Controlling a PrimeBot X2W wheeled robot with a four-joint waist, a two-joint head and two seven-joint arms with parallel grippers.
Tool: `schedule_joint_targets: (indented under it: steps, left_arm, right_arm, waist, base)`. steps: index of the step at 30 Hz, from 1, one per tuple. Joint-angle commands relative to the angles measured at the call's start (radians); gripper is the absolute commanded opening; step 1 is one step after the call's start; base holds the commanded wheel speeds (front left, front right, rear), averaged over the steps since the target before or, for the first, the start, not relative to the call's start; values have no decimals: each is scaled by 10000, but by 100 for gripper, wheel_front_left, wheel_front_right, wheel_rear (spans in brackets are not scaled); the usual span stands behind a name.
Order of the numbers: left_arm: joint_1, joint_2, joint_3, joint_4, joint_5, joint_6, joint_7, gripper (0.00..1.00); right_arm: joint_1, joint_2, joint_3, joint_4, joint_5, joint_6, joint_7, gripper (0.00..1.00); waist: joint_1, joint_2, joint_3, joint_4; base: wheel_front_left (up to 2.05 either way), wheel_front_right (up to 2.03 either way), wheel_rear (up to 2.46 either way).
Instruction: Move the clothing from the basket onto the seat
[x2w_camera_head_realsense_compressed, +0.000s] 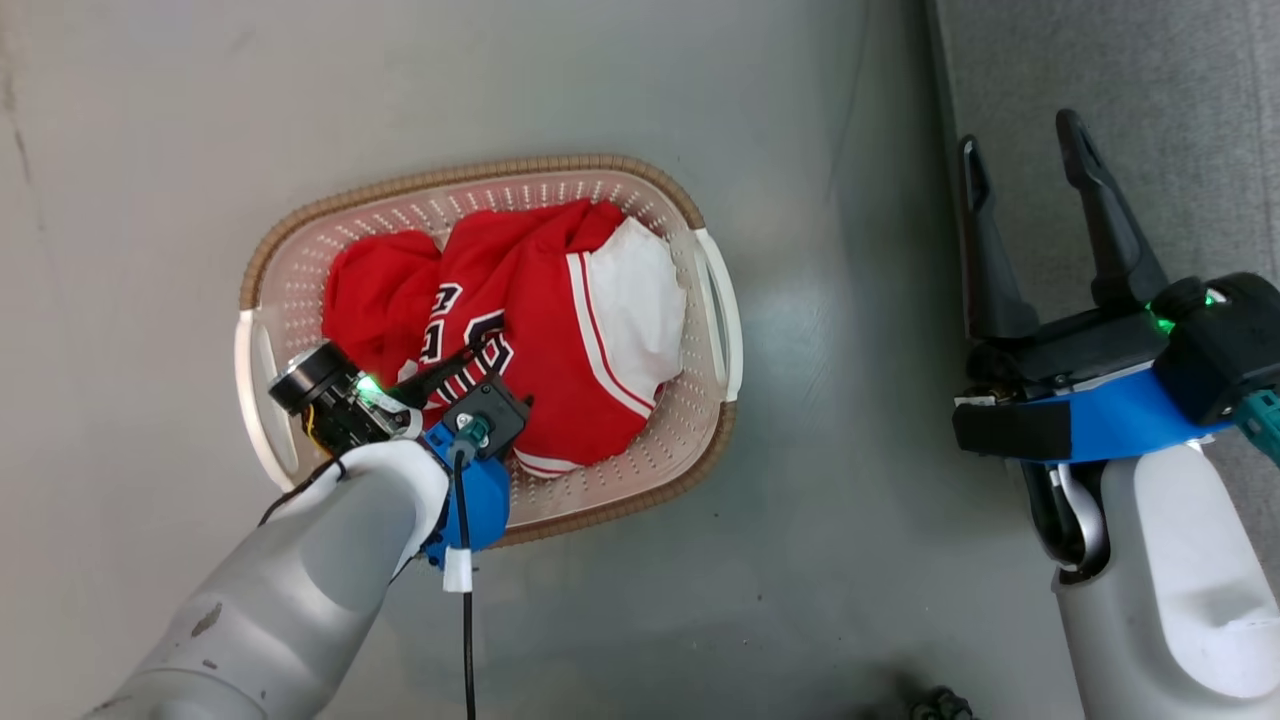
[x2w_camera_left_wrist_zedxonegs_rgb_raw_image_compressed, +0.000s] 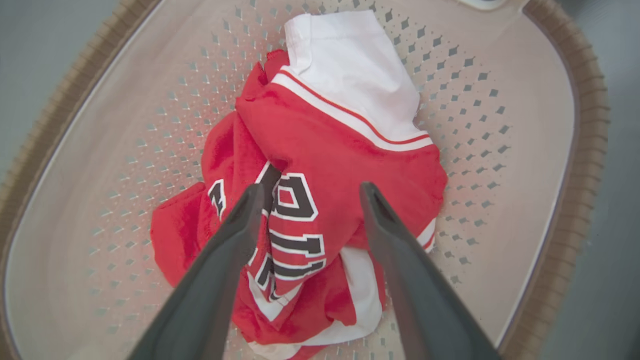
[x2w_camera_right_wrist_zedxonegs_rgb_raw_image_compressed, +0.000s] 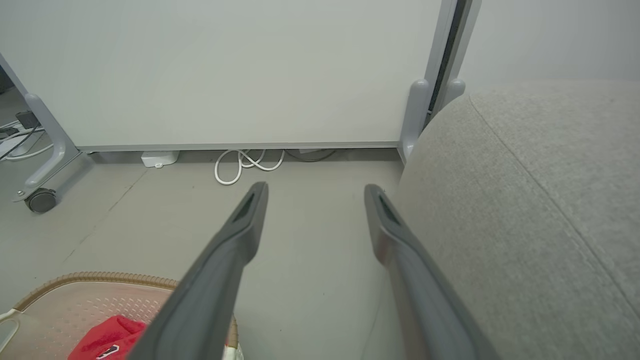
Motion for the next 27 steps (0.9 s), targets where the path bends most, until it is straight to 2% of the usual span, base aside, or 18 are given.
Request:
schedule_joint_targets:
  steps: [1,9,25,26,27]
  left_arm:
    - [-323,-21,-216,169,-146,-12,14,100]
    - [-988,-62,-1067,738,-708,-13,198,100]
    - [-1788,-279,-1588,1076,-931,-13,547,100]
    - [-1759,-285,-1616,1072,-882,-13,591,43]
    - [-1739,-291,-1639,1038,-870,-13,611,0]
  right_arm:
    - [-172,-108,-29,-69,-57,4,-38,100]
    - [-381,-267,-123,-284,-73,4,-38,100]
    - [-618,-249,-158,-622,-47,4,-37,100]
    - [-626,-240,-152,-616,-43,4,-37,100]
    - [-630,-232,-147,-605,-40,4,-37,100]
  waist:
    - [-1,0,282,31]
    - [-1,0,1092,34]
    - [-1,0,2137,-36]
    - [-1,0,2142,-46]
    - [-1,0,2139,-56]
  base:
    - [0,0,0]
    - [0,0,0]
    - [0,0,0]
    - [0,0,0]
    - [0,0,0]
